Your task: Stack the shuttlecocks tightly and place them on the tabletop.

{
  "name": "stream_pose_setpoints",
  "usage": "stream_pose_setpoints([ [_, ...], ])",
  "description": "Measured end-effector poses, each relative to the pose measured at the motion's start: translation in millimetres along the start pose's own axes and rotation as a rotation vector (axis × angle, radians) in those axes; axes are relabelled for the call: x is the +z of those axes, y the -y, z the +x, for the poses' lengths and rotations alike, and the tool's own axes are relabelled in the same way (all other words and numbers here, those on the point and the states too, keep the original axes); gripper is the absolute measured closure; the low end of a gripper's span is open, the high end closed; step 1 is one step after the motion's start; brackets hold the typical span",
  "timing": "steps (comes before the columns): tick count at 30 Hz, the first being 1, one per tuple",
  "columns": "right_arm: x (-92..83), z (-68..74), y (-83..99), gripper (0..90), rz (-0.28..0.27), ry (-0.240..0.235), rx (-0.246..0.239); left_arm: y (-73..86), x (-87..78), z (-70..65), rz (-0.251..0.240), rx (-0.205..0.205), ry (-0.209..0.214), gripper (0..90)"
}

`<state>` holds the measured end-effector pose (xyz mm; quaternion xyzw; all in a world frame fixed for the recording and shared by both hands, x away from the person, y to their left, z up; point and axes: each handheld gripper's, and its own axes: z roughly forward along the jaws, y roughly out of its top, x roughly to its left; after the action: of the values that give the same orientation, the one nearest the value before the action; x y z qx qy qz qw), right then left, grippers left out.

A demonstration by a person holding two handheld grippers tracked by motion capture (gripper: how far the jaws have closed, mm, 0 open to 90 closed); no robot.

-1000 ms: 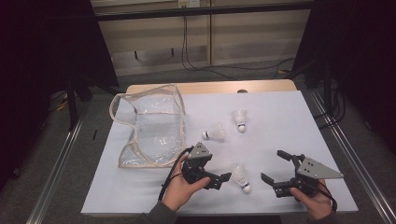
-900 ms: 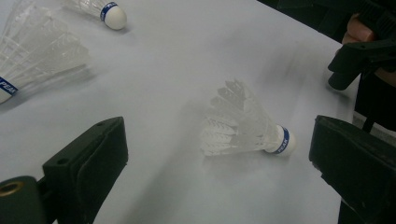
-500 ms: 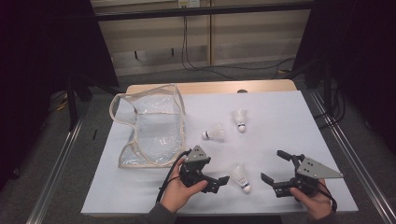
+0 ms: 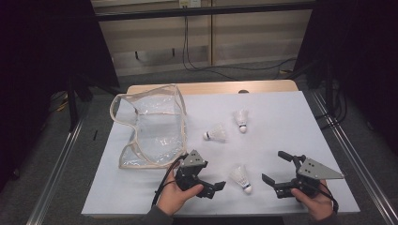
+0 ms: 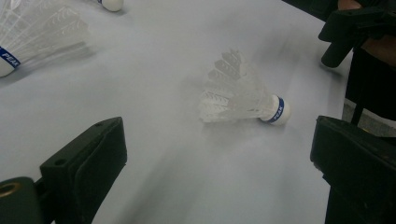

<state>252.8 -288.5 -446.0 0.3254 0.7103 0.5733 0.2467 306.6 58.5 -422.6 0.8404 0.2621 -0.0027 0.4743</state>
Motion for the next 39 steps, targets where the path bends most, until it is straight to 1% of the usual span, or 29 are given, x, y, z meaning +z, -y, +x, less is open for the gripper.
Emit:
stream_pose_setpoints([
  [6,-0.1,-0.3,0.0,1.1,0.0,0.002,-0.001,5.0,-7.4,3.3,0.004,0.009,0.01,3.8],
  [7,-0.2,-0.1,-0.2,1.1,0.0,0.0,-0.001,5.6,-8.5,3.7,0.002,0.0,0.009,3.8],
  [8,-0.1,0.2,-0.3,1.1,-0.001,0.001,0.0,6.1,-10.2,4.8,0.004,0.005,0.006,3.8],
  [11,0.1,0.0,-0.2,1.1,-0.001,0.001,-0.003,7.8,-13.6,6.8,-0.003,0.0,0.002,3.8],
  [15,-0.1,0.3,-0.3,1.2,-0.001,0.0,-0.002,9.1,-17.6,7.3,0.003,0.007,0.003,3.8],
  [18,-0.2,0.6,-0.5,1.2,0.0,0.0,-0.005,9.9,-20.8,7.5,-0.003,0.011,0.0,3.8],
  [20,0.0,0.7,-0.5,1.2,0.001,0.001,-0.007,10.5,-22.7,8.3,-0.011,0.008,0.0,3.8],
  [24,0.1,0.8,-0.6,1.3,0.0,0.0,-0.008,12.3,-27.4,11.2,-0.009,0.008,-0.004,4.1],
  [27,-0.1,1.0,-0.7,1.3,0.003,-0.002,-0.005,13.4,-29.2,12.2,-0.005,0.01,-0.008,5.0],
  [30,0.2,0.6,-0.6,1.3,-0.001,-0.002,-0.008,14.2,-30.3,13.3,-0.006,0.015,-0.003,5.4],
  [33,-0.2,0.9,-0.8,1.3,0.003,-0.002,-0.005,15.4,-32.0,15.4,-0.009,0.007,-0.007,6.0],
  [39,-0.4,0.8,-0.8,1.3,0.003,-0.001,-0.002,17.6,-34.9,18.8,-0.005,0.006,-0.004,6.9],
])
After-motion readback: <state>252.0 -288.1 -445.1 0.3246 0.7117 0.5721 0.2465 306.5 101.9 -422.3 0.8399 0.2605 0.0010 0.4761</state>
